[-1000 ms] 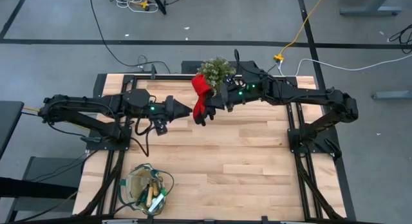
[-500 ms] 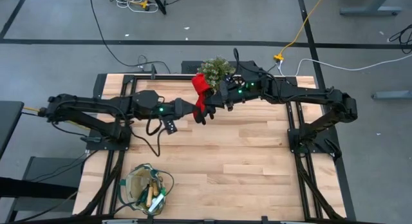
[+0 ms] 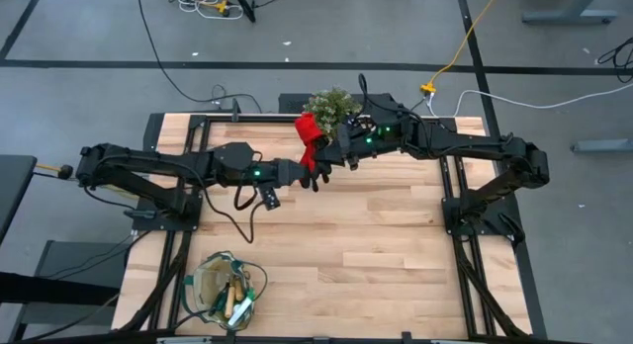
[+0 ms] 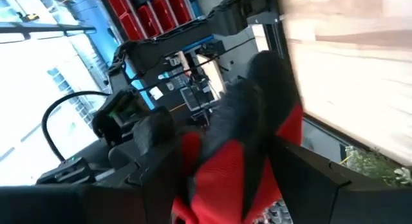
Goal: Pick & Place Garden tools in Gardening bag
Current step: Put the red gloves into the gardening bag
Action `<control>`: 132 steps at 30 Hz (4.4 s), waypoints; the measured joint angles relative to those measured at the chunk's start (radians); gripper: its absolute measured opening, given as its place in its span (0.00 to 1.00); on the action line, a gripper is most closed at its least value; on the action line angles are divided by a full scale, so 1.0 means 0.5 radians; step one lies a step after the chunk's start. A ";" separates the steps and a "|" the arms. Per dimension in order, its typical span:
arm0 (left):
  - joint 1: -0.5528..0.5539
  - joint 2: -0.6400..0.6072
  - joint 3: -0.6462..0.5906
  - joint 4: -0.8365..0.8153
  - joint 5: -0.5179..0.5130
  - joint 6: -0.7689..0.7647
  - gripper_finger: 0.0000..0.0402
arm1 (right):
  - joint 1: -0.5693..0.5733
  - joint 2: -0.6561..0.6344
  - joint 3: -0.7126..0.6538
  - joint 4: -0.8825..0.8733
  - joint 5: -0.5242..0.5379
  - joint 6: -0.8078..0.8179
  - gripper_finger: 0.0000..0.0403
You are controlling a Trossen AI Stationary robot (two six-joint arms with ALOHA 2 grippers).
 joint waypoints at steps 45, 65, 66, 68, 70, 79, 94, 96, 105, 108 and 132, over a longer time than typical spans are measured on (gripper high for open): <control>-0.001 0.169 0.002 0.179 -0.192 0.095 0.09 | 0.000 -0.001 0.000 0.009 0.002 -0.046 0.06; -0.039 0.168 0.002 0.170 -0.286 0.016 0.03 | 0.002 -0.001 0.000 0.024 -0.027 -0.015 0.21; -0.044 0.168 0.002 0.170 -0.292 0.016 0.03 | 0.002 -0.001 0.000 0.026 -0.037 -0.015 0.23; -0.045 0.168 0.002 0.166 -0.299 0.011 0.03 | 0.002 -0.001 0.000 0.027 -0.052 -0.016 0.28; -0.045 0.168 0.002 0.164 -0.311 0.009 0.03 | 0.002 -0.001 0.000 0.034 -0.053 -0.015 0.33; -0.056 0.168 0.002 0.158 -0.411 0.008 0.03 | 0.000 -0.017 0.000 0.082 -0.053 -0.010 0.51; -0.058 0.168 0.001 0.111 -0.534 -0.252 0.04 | -0.047 -0.134 0.000 -0.182 -0.042 -0.107 0.55; -0.058 0.168 0.001 0.113 -0.534 -0.306 0.03 | -0.060 -0.165 0.000 -0.153 -0.017 -0.141 0.55; -0.148 0.168 0.001 0.118 -0.530 -0.640 0.04 | -0.092 -0.233 0.002 -0.133 0.021 -0.372 0.55; -0.193 0.168 0.001 0.119 -0.538 -0.764 0.03 | -0.092 -0.235 0.002 -0.136 0.021 -0.499 0.55; -0.011 0.167 0.001 -0.042 -0.282 -1.114 0.03 | -0.251 -0.311 0.001 -0.005 -0.088 -0.868 0.12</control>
